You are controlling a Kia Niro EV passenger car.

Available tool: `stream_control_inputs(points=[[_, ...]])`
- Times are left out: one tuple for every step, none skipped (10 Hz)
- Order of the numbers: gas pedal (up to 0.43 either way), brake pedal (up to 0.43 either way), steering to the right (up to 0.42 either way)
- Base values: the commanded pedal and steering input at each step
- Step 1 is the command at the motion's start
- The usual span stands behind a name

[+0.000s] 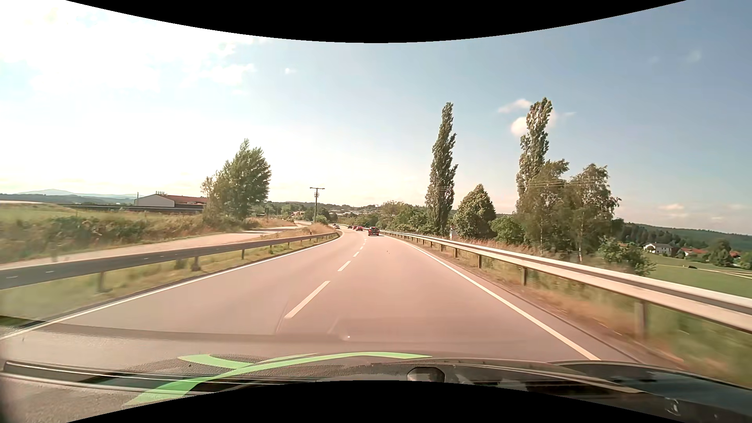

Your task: Follow the waypoints while adhering to traffic rules and regulations

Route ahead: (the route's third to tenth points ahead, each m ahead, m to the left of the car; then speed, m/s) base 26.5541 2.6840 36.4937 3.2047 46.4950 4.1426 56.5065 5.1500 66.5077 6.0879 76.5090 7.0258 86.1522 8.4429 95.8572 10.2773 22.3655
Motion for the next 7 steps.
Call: stream_control_inputs(points=[[0.000, 0.037, -0.011], [0.000, 0.018, -0.011], [0.000, 0.012, -0.011], [0.000, 0.012, -0.011], [0.000, 0.012, -0.011], [0.000, 0.012, -0.011], [0.000, 0.012, -0.011]])
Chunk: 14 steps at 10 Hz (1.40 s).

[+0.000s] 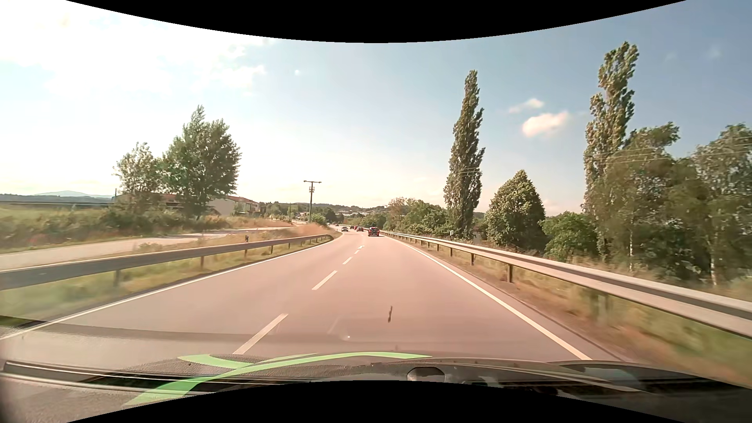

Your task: Follow the waypoints while adhering to traffic rules and regulations

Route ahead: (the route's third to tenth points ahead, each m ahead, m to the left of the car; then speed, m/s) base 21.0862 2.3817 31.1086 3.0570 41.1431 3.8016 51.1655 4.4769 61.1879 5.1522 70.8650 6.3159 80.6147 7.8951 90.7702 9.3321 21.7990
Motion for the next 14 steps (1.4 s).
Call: stream_control_inputs(points=[[0.000, 0.000, -0.011], [0.000, 0.000, -0.011], [0.000, 0.000, -0.011], [0.000, 0.000, -0.011], [0.000, 0.000, -0.011], [0.000, 0.000, -0.011], [0.000, 0.000, -0.011], [0.000, 0.000, -0.012], [0.000, 0.000, -0.011], [0.000, 0.000, -0.012], [0.000, 0.000, -0.012], [0.000, 0.000, -0.013], [0.000, 0.000, -0.014], [0.059, 0.000, -0.013]])
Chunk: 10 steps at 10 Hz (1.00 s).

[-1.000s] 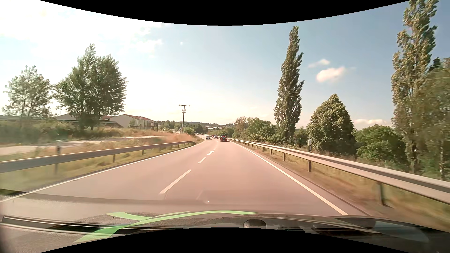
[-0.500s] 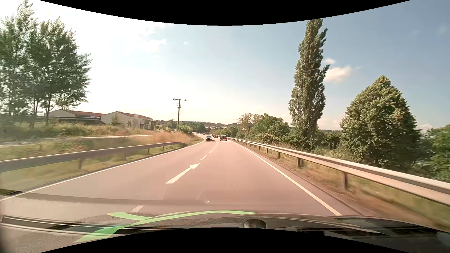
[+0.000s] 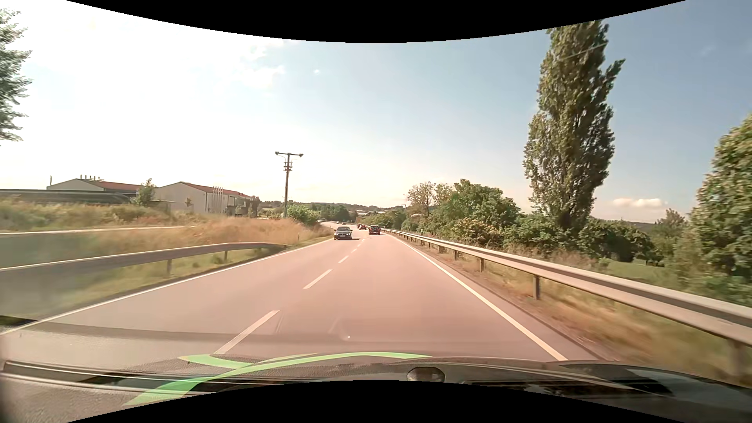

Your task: Follow the waypoints while adhering to traffic rules and regulations

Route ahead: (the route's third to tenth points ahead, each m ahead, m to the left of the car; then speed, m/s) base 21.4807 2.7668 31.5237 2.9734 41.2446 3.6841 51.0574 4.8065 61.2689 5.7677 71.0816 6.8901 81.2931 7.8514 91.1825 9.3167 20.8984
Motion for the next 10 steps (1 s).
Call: stream_control_inputs(points=[[0.098, 0.000, -0.014], [0.110, 0.000, -0.013], [0.118, 0.000, -0.014], [0.118, 0.000, -0.014], [0.118, 0.000, -0.013], [0.118, 0.000, -0.013], [0.118, 0.000, -0.013], [0.118, 0.000, -0.013], [0.118, 0.000, -0.013], [0.118, 0.000, -0.012]])
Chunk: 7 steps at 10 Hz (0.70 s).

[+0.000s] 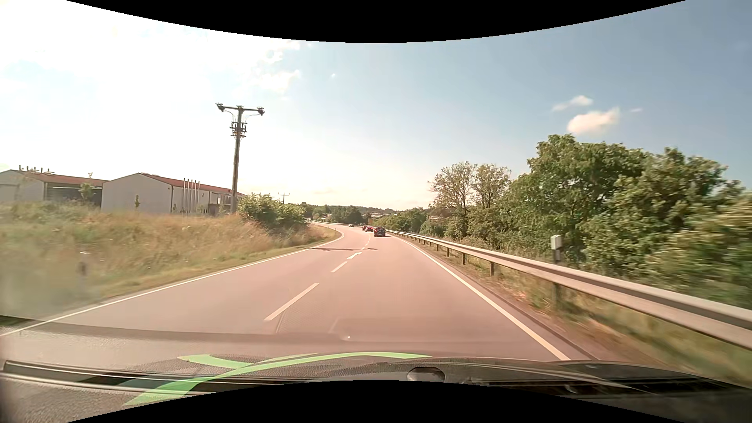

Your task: Follow the waypoints while adhering to traffic rules and regulations

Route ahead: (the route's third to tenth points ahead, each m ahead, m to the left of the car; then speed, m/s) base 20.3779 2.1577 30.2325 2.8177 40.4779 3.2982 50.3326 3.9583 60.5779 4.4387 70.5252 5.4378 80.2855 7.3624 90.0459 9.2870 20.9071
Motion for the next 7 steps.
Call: stream_control_inputs(points=[[0.118, 0.000, -0.012], [0.118, 0.000, -0.011], [0.118, 0.000, -0.010], [0.118, 0.000, -0.010], [0.110, 0.000, -0.010], [0.087, 0.000, -0.009], [0.047, 0.000, -0.007]])
